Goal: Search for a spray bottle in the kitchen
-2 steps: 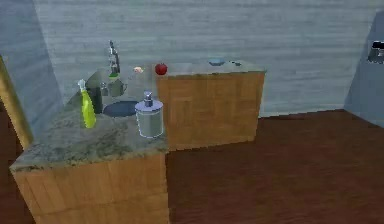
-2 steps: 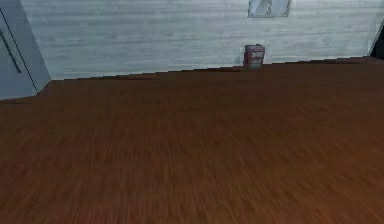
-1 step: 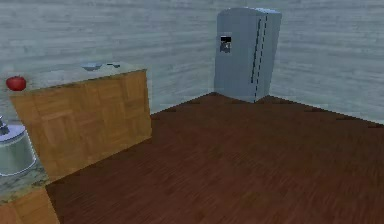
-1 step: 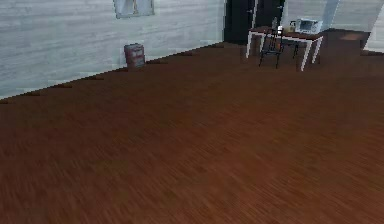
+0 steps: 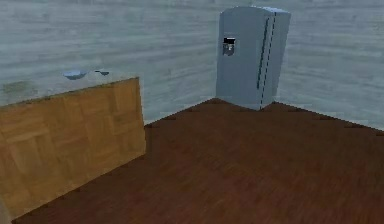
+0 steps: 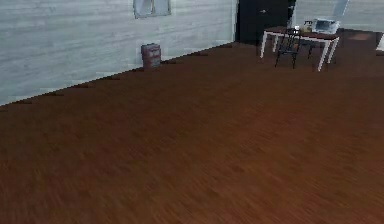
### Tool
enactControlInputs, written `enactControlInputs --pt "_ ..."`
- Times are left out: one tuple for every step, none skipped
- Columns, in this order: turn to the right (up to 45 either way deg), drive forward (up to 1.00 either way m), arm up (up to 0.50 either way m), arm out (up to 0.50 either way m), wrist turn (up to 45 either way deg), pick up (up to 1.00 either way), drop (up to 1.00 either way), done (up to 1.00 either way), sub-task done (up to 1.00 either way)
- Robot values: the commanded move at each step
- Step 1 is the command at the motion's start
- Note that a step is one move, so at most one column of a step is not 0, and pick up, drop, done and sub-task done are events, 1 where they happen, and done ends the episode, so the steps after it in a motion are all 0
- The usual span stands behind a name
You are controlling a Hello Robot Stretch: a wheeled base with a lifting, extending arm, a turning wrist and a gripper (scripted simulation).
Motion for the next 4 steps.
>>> enactControlInputs --pt "0.0 0.35 0.0 0.0 0.0 0.0 0.0 0.0 0.0" --pt "-45.0 0.0 0.0 0.0 0.0 0.0 0.0 0.0 0.0" --pt "-45.0 0.0 0.0 0.0 0.0 0.0 0.0 0.0 0.0" --pt "0.0 0.0 0.0 0.0 0.0 0.0 0.0 1.0 0.0"
